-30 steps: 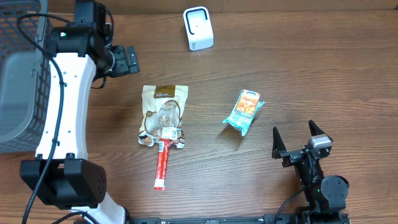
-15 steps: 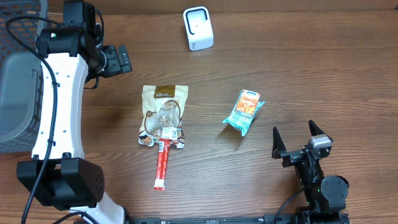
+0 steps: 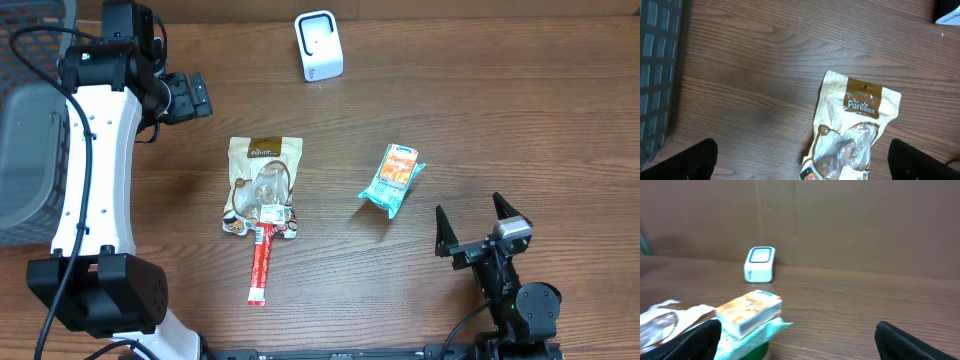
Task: Scan the item barcode
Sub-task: 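Move the right gripper forward and lower it onto the teal snack pack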
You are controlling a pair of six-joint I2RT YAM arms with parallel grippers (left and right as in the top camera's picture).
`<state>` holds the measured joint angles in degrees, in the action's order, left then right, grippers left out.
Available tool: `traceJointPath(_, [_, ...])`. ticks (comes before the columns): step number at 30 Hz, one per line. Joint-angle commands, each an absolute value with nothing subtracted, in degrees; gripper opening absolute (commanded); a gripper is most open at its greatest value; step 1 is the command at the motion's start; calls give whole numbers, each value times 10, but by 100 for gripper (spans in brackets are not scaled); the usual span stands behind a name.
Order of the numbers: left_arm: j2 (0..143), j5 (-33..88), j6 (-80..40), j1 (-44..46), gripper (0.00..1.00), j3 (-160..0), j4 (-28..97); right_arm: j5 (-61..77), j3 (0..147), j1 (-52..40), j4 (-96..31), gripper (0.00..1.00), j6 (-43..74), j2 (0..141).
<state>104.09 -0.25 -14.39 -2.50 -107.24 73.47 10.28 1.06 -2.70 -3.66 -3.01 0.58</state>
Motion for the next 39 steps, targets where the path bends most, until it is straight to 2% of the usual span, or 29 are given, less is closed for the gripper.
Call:
traceJointPath(1, [1041,-2,-139,-26,100,-1082,733,143,5,-25,-33,100,16,2])
traceJointPath(5, [1041,-2,-139,-26,100,-1082,733,143,22,-25,-43,100,121,2])
traceJointPath(11, [1041,-2,-139,-26,100,-1082,733,139,170,-25,-150,100,127,46])
traceJointPath(17, [1041,-2,-139,-26,100,-1082,733,159,448,-25,-268,100,137,286])
traceJointPath(24, [1041,-2,-139,-26,100,-1082,733,207,771,-25,-518,100,138,592])
traceJointPath(28, [1041,-2,-139,-26,100,-1082,733,309,790,-25,-540,100,137,679])
traceJointPath(29, [1041,-2,-139,-26,100,-1082,733,334,790,-25,-545,85,138,703])
traceJointPath(30, [1041,-2,-139,-26,100,-1082,733,345,790,-25,-548,65,138,716])
traceJointPath(34, [1041,-2,-139,-26,100,-1082,733,350,790,-26,-555,27,138,747])
traceJointPath(39, [1041,-2,-139,-26,100,-1082,733,292,790,-30,-589,24,138,749])
